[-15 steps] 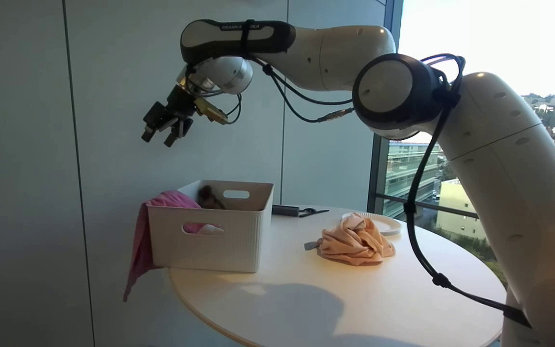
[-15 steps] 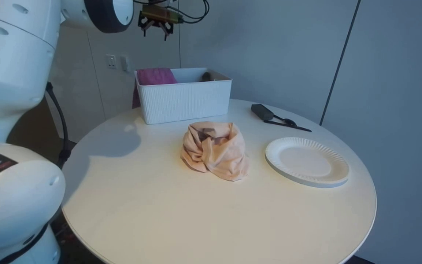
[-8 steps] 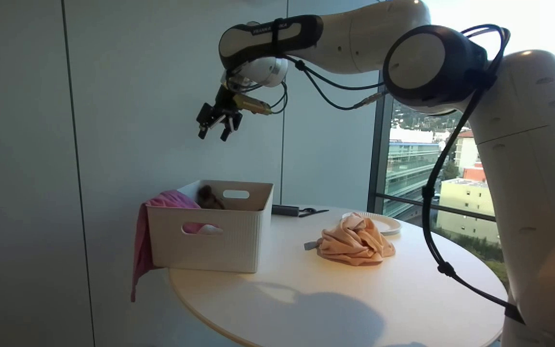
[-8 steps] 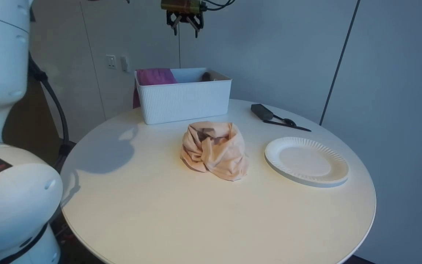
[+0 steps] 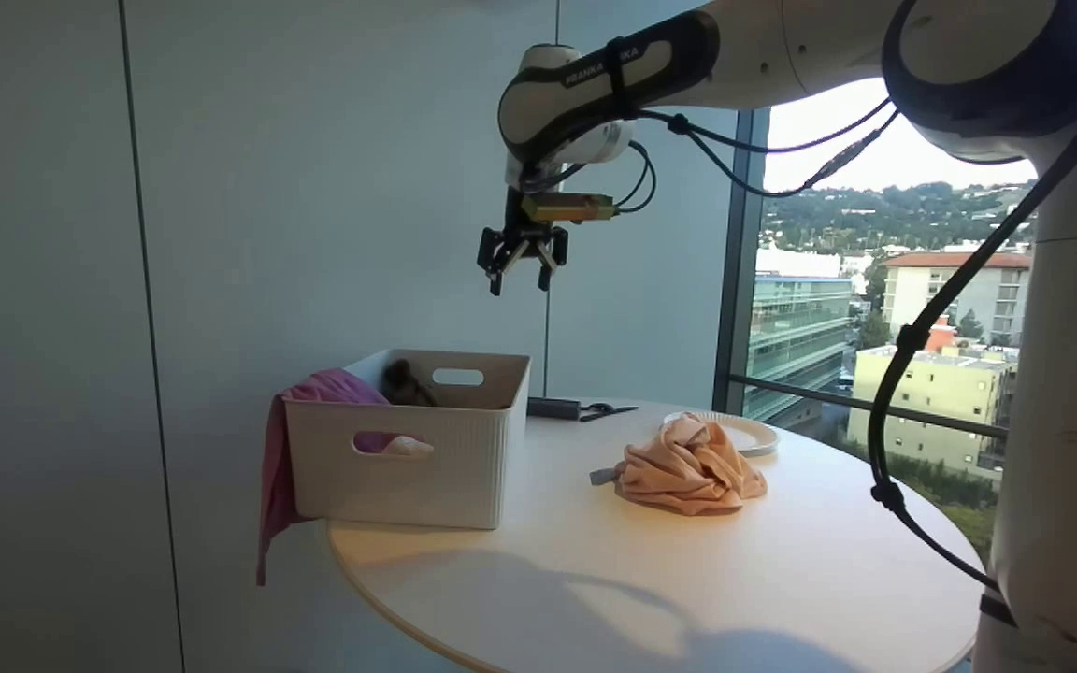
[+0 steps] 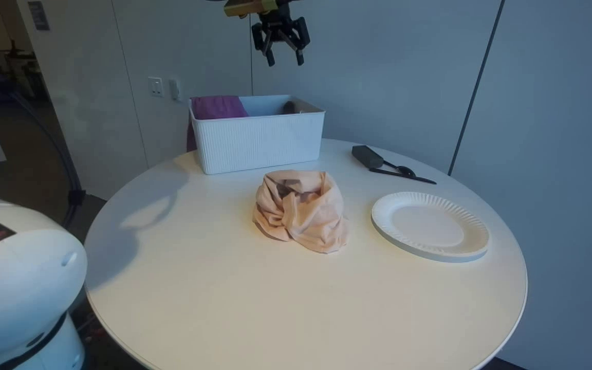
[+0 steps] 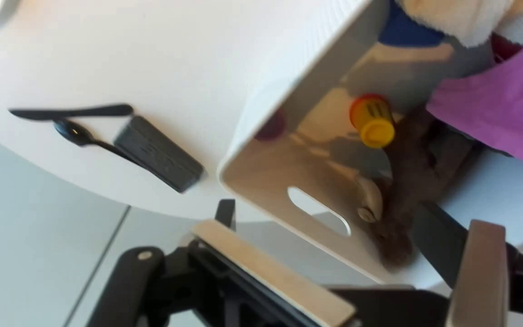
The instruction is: Put the pink towel and peach t-shirt in the storage container.
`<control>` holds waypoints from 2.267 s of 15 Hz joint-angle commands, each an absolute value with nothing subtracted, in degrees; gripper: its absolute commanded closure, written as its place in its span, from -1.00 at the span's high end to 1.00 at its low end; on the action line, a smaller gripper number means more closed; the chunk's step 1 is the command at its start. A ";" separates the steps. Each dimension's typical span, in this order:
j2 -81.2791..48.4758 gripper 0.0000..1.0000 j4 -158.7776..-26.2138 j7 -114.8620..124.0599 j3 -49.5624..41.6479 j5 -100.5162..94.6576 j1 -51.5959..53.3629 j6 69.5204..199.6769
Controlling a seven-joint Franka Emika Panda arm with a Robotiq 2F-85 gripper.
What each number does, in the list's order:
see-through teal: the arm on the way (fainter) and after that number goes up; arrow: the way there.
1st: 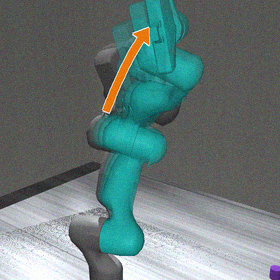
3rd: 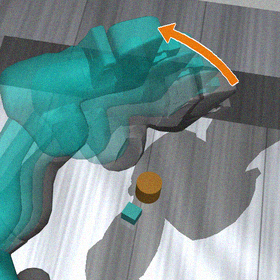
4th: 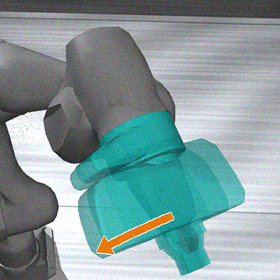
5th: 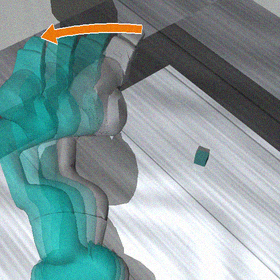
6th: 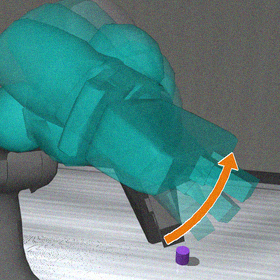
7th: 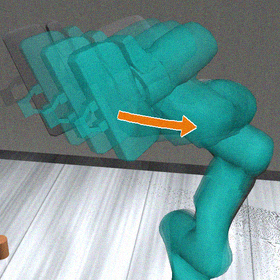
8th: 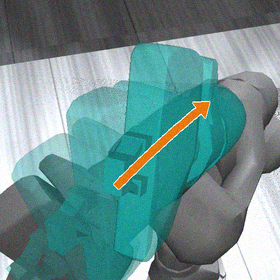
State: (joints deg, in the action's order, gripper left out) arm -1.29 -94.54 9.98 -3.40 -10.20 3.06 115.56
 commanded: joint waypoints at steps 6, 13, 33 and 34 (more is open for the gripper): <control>21.10 1.00 -124.88 34.55 0.64 -16.04 -0.72 100.69; 34.14 1.00 -150.17 48.33 0.19 -9.26 -6.20 98.34; 34.29 1.00 -153.80 49.15 0.13 -8.91 -13.20 139.59; 32.68 1.00 -153.29 47.75 -0.92 -6.65 -12.41 139.36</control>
State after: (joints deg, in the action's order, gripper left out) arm 37.65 -155.44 51.10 1.01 -11.46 -12.74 137.19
